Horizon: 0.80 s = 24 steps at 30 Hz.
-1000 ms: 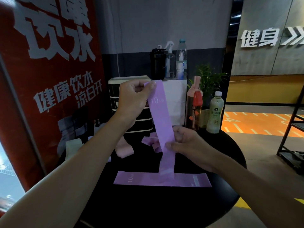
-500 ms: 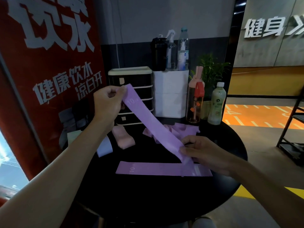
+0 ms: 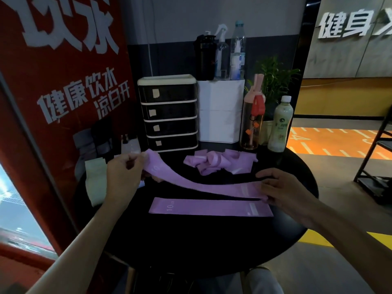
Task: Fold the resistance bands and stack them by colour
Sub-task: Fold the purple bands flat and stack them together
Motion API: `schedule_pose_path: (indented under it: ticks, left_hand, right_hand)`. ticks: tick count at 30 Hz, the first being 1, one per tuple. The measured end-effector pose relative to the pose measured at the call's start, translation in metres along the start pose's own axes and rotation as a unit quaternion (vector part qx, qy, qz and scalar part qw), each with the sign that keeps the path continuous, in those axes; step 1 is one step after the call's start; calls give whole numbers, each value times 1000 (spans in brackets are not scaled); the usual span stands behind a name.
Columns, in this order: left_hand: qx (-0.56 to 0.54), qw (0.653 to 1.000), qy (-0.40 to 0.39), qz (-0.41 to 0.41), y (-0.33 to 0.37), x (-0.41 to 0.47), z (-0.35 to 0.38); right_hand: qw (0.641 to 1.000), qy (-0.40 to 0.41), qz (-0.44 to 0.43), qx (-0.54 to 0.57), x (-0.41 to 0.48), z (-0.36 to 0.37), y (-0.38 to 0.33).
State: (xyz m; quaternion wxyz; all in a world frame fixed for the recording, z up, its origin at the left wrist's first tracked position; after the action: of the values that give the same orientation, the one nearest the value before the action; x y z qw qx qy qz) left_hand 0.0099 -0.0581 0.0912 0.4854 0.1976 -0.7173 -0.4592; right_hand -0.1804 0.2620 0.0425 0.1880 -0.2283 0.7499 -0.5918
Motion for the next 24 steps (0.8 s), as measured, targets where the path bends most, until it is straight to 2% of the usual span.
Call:
schedule_pose_path:
  ticks: [4, 9, 15, 24]
  left_hand:
    - [76, 996, -47, 5, -20, -20, -1]
    - [133, 987, -89, 21, -40, -37, 1]
    - [172, 979, -105, 41, -53, -44, 1]
    - [269, 956, -105, 47, -56, -49, 2]
  right_hand:
    - [991, 100, -12, -90, 2, -16, 9]
    - [961, 151, -58, -225, -4, -13, 19]
    - [943, 204, -101, -241, -12, -7, 35]
    - [928, 222, -125, -272, -13, -3, 33]
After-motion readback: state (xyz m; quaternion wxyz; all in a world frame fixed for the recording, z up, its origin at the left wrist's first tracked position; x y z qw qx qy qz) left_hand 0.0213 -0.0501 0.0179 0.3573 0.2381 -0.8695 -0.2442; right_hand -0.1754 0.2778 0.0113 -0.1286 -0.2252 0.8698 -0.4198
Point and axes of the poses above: each hand's wrist, its own x-axis towards the middle knuckle, its own z-axis out of the palm, y = z × x, the point moved 6 cm from there along x, towards the middle knuckle, and after that the axes turned 9 degrees about -x, right-handed, at the moved point
